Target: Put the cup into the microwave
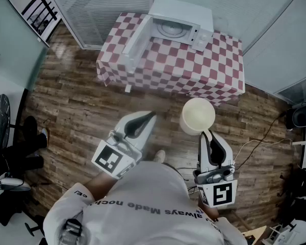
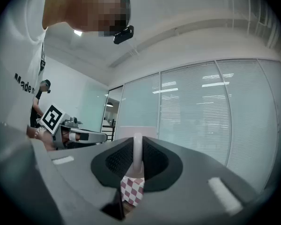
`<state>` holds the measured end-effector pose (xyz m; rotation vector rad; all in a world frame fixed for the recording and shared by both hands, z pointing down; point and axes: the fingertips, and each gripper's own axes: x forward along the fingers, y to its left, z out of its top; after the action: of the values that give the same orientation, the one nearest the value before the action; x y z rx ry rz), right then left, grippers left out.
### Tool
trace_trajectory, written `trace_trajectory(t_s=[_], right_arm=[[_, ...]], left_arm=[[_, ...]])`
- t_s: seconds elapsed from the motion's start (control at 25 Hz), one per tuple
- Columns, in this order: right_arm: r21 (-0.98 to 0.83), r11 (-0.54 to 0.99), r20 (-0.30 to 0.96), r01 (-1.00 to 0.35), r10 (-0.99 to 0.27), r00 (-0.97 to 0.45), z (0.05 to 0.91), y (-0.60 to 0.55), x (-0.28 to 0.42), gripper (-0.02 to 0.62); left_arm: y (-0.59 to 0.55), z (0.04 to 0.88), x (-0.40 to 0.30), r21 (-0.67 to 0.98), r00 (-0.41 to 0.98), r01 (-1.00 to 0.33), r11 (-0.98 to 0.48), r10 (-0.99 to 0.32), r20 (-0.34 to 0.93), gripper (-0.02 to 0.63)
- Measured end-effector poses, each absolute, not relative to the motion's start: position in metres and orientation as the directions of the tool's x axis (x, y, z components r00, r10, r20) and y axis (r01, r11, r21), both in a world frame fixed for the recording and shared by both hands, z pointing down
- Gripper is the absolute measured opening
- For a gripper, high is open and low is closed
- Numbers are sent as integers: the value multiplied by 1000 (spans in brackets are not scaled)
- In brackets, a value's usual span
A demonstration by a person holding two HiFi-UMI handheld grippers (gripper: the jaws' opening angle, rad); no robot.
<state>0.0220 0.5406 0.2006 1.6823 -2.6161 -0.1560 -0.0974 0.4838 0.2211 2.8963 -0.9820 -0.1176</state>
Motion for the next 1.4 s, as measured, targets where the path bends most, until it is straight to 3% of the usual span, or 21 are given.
trace_trajectory(t_s=[0.72,1.4], right_arm=[[98,449,-27,-888,-891,-454,204,536,78,41],[94,463,-22,-881,-884,-467,206,512,73,40]], left_arm=[[483,227,-43,110,769,-631,-768,-638,-40,3],[461,230,-42,122,772,-627,-770,-634,-36,3]])
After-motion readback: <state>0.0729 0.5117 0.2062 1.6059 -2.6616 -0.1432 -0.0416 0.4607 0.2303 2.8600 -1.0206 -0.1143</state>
